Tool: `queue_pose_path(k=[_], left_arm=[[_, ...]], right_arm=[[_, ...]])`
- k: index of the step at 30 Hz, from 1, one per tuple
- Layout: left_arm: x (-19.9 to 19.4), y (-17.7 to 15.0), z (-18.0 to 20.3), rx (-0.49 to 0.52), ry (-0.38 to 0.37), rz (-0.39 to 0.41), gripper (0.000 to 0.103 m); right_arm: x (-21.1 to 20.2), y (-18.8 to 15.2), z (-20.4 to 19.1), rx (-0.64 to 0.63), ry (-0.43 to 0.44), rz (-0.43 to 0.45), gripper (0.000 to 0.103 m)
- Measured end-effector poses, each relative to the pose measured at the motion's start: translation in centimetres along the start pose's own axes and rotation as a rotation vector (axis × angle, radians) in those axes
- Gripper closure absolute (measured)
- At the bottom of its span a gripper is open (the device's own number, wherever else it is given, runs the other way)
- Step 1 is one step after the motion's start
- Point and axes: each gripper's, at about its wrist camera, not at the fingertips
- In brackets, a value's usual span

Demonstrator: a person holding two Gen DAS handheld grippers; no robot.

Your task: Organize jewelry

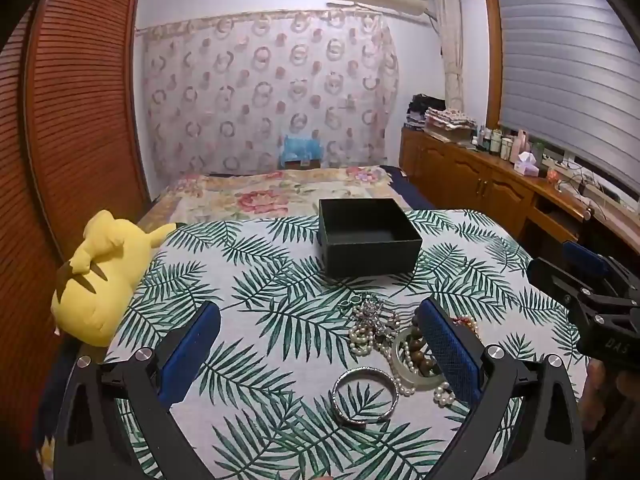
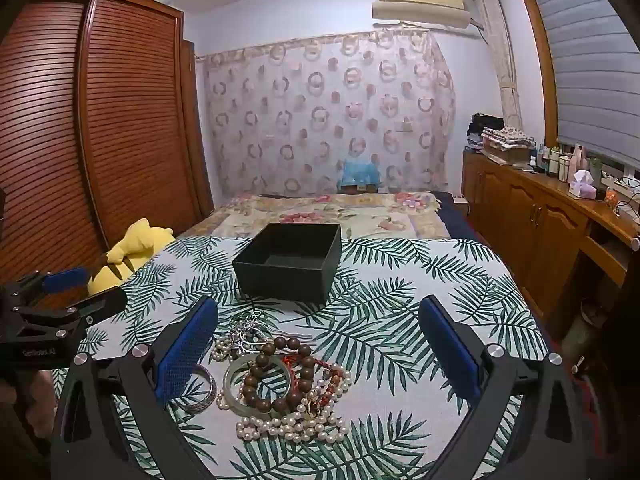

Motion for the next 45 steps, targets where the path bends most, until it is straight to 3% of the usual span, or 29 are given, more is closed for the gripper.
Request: queue_pose_path(k=[45], left_arm=[[-0.07, -0.02, -0.34, -0.008, -0.003, 0.013, 0.007]], right_arm=[[-0.08, -0.07, -0.06, 0.001, 0.003, 0.005, 0.002]])
Point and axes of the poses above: each gripper's, at about its wrist camera, not at the fingertips, and x roughly the way its jaws point, z to its right, y to its top, and after that the axes turned 14 degrees about -z, right-handed
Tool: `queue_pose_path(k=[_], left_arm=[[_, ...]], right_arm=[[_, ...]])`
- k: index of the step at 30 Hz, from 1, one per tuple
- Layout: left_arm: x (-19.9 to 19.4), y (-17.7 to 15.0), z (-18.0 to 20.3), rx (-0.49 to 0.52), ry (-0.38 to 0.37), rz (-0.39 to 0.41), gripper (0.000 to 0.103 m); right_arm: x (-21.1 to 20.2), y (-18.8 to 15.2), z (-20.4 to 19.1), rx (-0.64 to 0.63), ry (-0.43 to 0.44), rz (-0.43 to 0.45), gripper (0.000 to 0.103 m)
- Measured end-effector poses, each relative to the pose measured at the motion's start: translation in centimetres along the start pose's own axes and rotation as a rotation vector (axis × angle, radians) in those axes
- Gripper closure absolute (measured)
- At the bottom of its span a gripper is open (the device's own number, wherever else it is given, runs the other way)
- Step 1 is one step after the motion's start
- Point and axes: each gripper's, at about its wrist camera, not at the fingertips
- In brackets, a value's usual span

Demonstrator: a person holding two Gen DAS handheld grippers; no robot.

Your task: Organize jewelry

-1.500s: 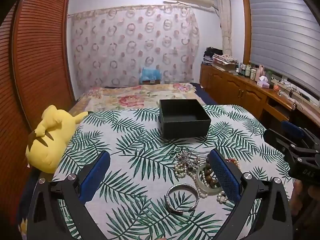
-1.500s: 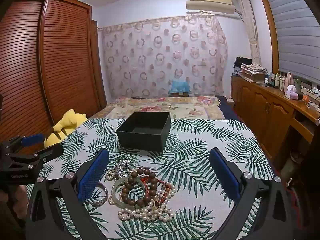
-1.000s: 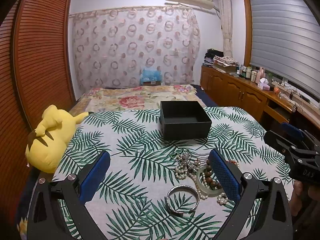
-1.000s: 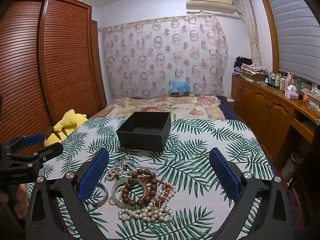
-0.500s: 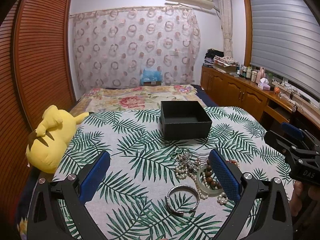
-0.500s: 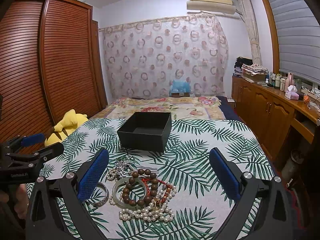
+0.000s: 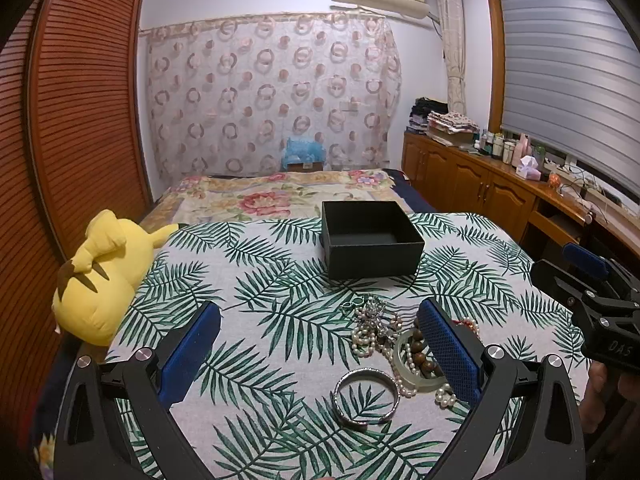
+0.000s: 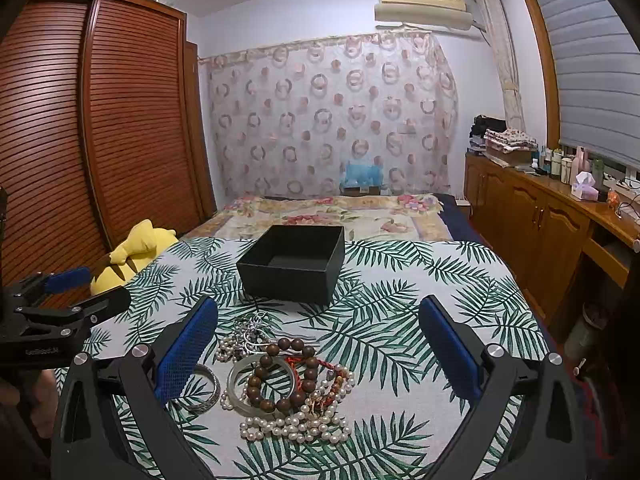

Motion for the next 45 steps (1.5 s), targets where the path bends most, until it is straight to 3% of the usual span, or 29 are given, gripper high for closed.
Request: queue_pose_path(k=[35, 45], left_arm=[[0.0, -0.1, 0.0, 0.0, 0.001, -0.002, 0.007], [2.1, -1.0, -0.5, 0.013, -0.014, -0.057, 0.007]], right_arm=[[0.0, 0.0, 0.0, -0.001, 0.002, 0.002, 0.002], [0.6, -0.4, -0.6, -0.032, 0.033, -0.033, 0.002]])
Point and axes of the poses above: each gripper's, at about its wrist camera, not at the fingertips, and x roughly the way its jaws point, z to its right, y to its top, and after that the axes turned 14 degrees about -z, right-handed
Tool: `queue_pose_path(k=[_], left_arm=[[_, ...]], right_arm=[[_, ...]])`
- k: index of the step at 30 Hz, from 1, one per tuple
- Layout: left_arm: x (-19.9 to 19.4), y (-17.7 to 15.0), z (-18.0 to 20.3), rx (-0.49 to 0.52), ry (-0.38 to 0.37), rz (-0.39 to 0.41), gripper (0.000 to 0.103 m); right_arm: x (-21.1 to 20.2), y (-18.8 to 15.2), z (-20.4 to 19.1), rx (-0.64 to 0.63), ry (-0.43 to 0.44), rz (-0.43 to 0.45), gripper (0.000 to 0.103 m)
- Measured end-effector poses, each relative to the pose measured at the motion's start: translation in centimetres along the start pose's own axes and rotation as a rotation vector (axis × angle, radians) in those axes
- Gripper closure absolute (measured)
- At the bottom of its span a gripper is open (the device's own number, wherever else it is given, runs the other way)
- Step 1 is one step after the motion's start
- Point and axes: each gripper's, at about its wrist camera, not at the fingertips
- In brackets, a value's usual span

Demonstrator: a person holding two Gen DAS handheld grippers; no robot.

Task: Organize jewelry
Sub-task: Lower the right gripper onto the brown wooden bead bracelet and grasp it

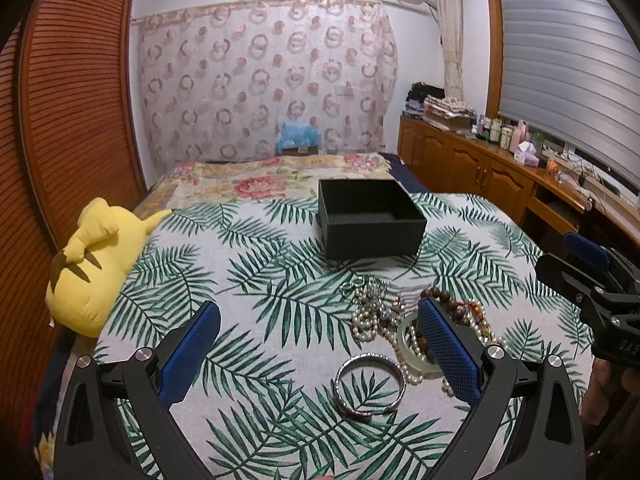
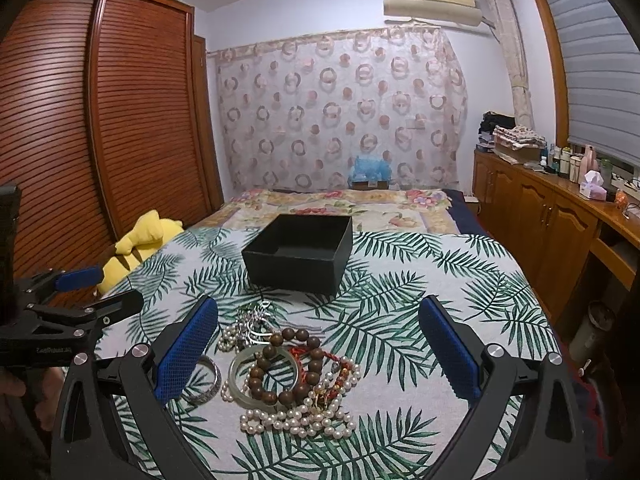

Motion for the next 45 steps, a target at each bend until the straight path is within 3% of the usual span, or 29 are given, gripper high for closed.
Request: queue_pose_path(k=[5, 13, 22, 25, 35, 45], left_arm=[[1.1, -0.5, 0.1, 0.024, -0.039, -0.063, 0.007], [4.1, -1.7, 0.8, 0.069, -0.091, -0.173, 0.008], [6.0, -2.5, 1.8, 0.105, -0.148, -0.239, 0.008], [6.5, -2.7, 2.1, 0.122, -0.159, -0.257, 0.02], [7.8, -3.2, 3.2, 0.17, -0.139, -0.293, 0.044], [7.1, -2.4, 2.3, 0.149, -0.176, -0.245, 0.046]], right_arm=[[0.9, -0.9, 0.4, -0.023, 0.011, -0.025, 0.003], [2.1, -1.7, 1.2, -0.041, 0.038, -0.067, 0.017], [3.4, -2.1, 1.6, -0.063, 0.06, -0.124, 0.031], [3.9, -2.3, 1.7, -0.072, 0.069, -0.15, 0.034], [6.4, -2.1, 1.4, -0.124, 0.097, -0.241, 0.051], [11.1, -0.4, 1.2, -0.17, 0.155, -0.342, 0.067]])
Point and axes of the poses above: each gripper's, at about its wrist camera, not at the fingertips, and x roughly the way its jaws point, z to its right, y to its top, and after that the axes turned 14 degrees about -z, right-handed
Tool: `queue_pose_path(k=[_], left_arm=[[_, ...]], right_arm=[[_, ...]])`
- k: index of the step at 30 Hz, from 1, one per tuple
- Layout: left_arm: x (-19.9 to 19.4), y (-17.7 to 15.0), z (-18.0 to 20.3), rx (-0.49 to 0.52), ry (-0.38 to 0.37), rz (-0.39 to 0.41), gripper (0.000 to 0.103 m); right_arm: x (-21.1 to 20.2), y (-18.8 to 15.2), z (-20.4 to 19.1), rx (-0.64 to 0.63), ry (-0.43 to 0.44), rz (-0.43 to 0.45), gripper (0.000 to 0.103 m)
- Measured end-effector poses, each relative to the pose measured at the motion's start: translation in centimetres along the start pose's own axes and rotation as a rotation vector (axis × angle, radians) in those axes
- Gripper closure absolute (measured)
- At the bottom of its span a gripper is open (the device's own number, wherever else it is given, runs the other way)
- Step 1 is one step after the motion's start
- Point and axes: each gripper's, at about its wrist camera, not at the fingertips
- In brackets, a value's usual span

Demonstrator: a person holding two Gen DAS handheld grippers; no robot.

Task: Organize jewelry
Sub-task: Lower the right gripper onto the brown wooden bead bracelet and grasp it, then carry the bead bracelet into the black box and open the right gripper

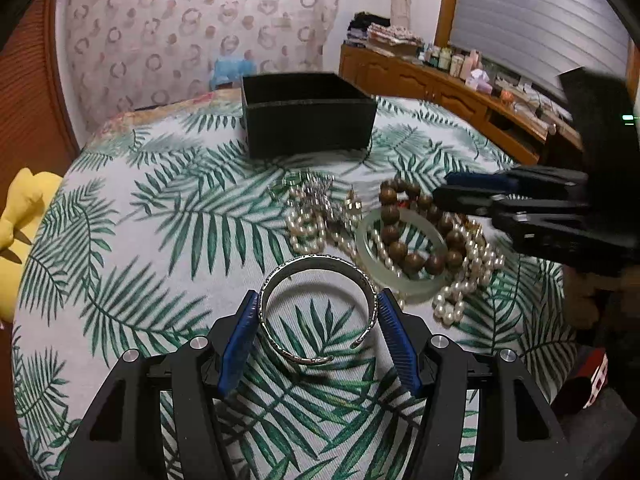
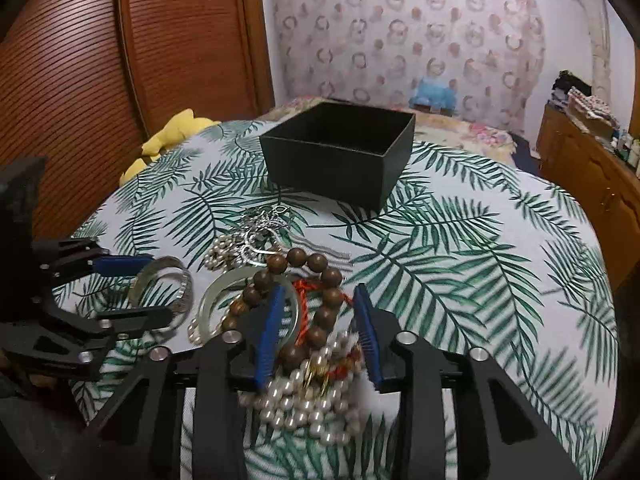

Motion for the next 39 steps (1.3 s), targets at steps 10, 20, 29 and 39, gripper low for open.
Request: queue_pose_path(k=[10, 20, 29, 39], left_arm=[[-0.3, 1.8, -0.9, -0.005, 0.003, 0.043, 0.046], [-0.1, 3.0, -1.1, 0.0, 0.011, 0.054, 0.046], [-0.7, 4.6, -1.9, -0.014, 0.025, 0.086, 0.046], [-1.6, 6.6, -2.1, -0.016, 0.042, 0.13, 0.046]], right_arm=[[1.9, 1.4, 0.6, -0.003, 0.002, -0.059, 0.074], [1.9, 1.3, 1.3, 0.011, 0.034, -0.062, 0.088], [-3.3, 3.1, -0.1, -0.049, 0.031, 0.061, 0.088], [-6.1, 7.3, 0.8, -0.06, 0.003, 0.133, 0.088]])
Point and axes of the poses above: each gripper's, at about its wrist camera, not at the fingertips, and x roughly the way its jaws point, z to its right, y to its top, and after that the axes turned 14 degrees about -z, right-handed
